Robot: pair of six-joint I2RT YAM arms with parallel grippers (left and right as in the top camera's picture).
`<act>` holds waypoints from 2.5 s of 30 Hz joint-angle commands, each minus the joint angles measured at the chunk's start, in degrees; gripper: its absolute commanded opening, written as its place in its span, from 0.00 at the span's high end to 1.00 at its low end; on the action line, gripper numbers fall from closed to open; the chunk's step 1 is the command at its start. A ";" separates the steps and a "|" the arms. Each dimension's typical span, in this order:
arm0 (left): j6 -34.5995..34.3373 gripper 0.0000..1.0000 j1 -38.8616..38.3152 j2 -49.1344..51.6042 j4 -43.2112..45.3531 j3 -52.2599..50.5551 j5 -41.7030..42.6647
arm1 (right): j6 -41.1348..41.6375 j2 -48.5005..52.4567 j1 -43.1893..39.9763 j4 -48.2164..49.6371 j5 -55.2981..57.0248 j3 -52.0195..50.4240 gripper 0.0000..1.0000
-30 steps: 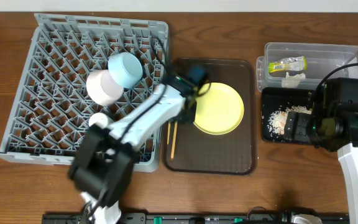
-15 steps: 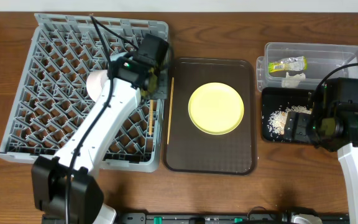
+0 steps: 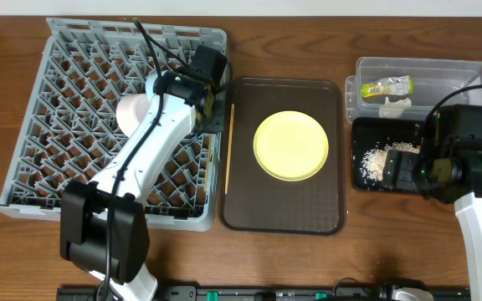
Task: Sort waste into correct bins and load items into the dishwasher
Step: 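Carry the chopstick into the rack and stand it upright, then return the left gripper to the tray and grasp the second chopstick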
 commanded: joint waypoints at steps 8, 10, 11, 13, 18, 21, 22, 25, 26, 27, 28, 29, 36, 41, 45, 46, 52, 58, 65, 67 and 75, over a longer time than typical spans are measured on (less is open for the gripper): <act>-19.69 0.66 -6.97 -6.64 -1.92 0.28 1.57 | 0.59 -0.26 -0.37 0.28 -0.50 0.07 0.12; -20.33 0.66 -10.19 -4.74 -1.40 -0.02 -0.59 | 0.59 -0.26 -0.37 0.20 -0.52 0.07 0.12; -20.33 0.66 -11.21 -3.80 -1.31 -0.04 -1.44 | 0.59 -0.26 -0.37 0.11 -0.52 0.07 0.12; -20.33 0.66 -13.20 -1.31 -1.18 -0.07 -3.39 | 0.59 -0.26 -0.37 0.00 -0.50 0.07 0.12; -20.35 0.66 -14.71 4.98 -0.98 -0.07 -5.44 | 0.59 -0.26 -0.37 0.00 -0.50 0.07 0.12; -20.33 0.66 -13.97 8.02 -0.28 -0.07 -5.46 | 0.59 -0.26 -0.37 -0.04 -0.50 0.07 0.12; -20.35 0.66 -13.70 8.68 -0.02 -0.07 -5.46 | 0.57 -0.26 -0.37 -0.07 -0.50 0.07 0.12; -20.33 0.66 -13.16 10.45 1.07 -0.07 -5.46 | 0.59 -0.26 -0.37 -0.09 -0.52 0.07 0.12; -20.33 0.66 -12.94 10.93 1.42 -0.07 -5.46 | 0.59 -0.26 -0.37 -0.11 -0.52 0.07 0.12; -20.33 0.66 -12.74 11.43 1.68 -0.07 -5.46 | 0.59 -0.26 -0.37 -0.24 -0.50 0.07 0.12; -20.33 0.66 -12.61 11.80 2.05 -0.07 -5.44 | 0.59 -0.26 -0.37 -0.31 -0.50 0.07 0.12; -20.28 0.66 -12.48 12.26 2.27 -0.07 -5.49 | 0.57 -0.26 -0.37 -0.42 -0.50 0.07 0.12; -20.31 0.66 -12.07 13.40 3.48 -0.33 -6.73 | 0.59 -0.26 -0.37 -0.46 -0.52 0.07 0.12; -20.55 0.66 -12.07 13.92 4.09 -0.33 -6.78 | 0.59 -0.26 -0.37 -0.44 -0.52 0.07 0.12; -20.52 0.66 -12.07 15.52 4.35 -0.33 -6.78 | 0.59 -0.26 -0.37 -0.46 -0.52 0.07 0.12; -20.52 0.66 -11.98 16.31 4.52 -0.33 -6.80 | 0.59 -0.26 -0.37 -0.48 -0.52 0.07 0.12; -20.50 0.66 -11.52 18.56 4.90 -0.33 -7.63 | 0.59 -0.26 -0.37 -0.85 -0.50 0.07 0.12; -20.52 0.66 -11.37 19.69 5.27 -0.33 -7.52 | 0.59 -0.26 -0.37 -0.85 -0.50 0.07 0.12; -20.52 0.71 -11.39 21.09 5.07 -0.33 -3.13 | 0.57 -0.26 -0.37 -0.83 -0.50 0.07 0.12; -20.50 0.75 -11.39 21.05 5.11 -0.33 -0.24 | 0.57 -0.26 -0.37 -0.81 -0.48 0.07 0.12; -20.04 0.81 -11.26 20.83 4.90 -0.33 1.07 | 0.59 -0.26 -0.37 -0.68 -0.50 0.07 0.12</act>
